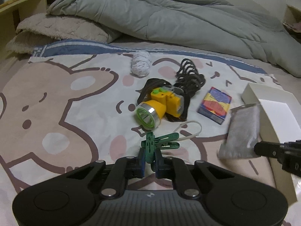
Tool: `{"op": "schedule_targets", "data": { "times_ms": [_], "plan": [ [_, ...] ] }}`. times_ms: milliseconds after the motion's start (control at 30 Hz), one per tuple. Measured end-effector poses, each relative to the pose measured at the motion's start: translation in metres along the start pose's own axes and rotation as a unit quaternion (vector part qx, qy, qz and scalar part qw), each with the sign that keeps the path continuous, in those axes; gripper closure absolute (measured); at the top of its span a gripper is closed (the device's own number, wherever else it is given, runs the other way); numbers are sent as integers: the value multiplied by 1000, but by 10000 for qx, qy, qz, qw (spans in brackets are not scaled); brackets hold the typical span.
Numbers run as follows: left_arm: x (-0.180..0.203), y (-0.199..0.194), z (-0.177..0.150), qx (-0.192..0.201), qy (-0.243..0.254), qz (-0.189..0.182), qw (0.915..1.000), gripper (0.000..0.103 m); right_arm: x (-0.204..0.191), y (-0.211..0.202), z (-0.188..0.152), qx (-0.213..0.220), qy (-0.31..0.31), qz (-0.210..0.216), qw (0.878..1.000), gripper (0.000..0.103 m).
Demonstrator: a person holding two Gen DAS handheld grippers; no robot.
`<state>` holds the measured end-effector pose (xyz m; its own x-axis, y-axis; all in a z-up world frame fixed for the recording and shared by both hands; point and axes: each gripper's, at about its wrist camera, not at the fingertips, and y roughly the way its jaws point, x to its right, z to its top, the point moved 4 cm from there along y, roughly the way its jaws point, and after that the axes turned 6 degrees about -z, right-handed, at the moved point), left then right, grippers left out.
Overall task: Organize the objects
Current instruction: 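Lift the grey pouch with the right gripper while the left holds the clothespin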
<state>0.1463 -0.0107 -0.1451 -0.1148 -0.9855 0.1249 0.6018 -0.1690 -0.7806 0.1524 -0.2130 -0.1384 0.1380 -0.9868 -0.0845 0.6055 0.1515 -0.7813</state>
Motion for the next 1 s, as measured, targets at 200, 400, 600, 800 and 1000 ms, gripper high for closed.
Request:
{"op": "schedule_targets", "data": {
  "times_ms": [200, 400, 600, 800, 1000],
  "plan": [
    [2, -19, -12, -80, 279, -50, 9996, 93, -12, -31, -21, -97, -655, 349, 9972, 102],
    [7, -32, -35, -344, 551, -242, 9976, 93, -8, -55, -52, -491, -1165, 721, 9894, 102],
    [22, -35, -50, -532, 794, -353, 9948, 93, 11, -62, -62, -614, -926, 631, 9918, 92],
    [43, -38, -48, -527, 851, -608, 9931, 93, 18, -47, -55, -472, -557, 51, 9973, 56],
    [55, -31, -48, -604, 916, -797, 9908, 93, 16, -19, -47, -484, -247, -333, 9980, 31]
  ]
}}
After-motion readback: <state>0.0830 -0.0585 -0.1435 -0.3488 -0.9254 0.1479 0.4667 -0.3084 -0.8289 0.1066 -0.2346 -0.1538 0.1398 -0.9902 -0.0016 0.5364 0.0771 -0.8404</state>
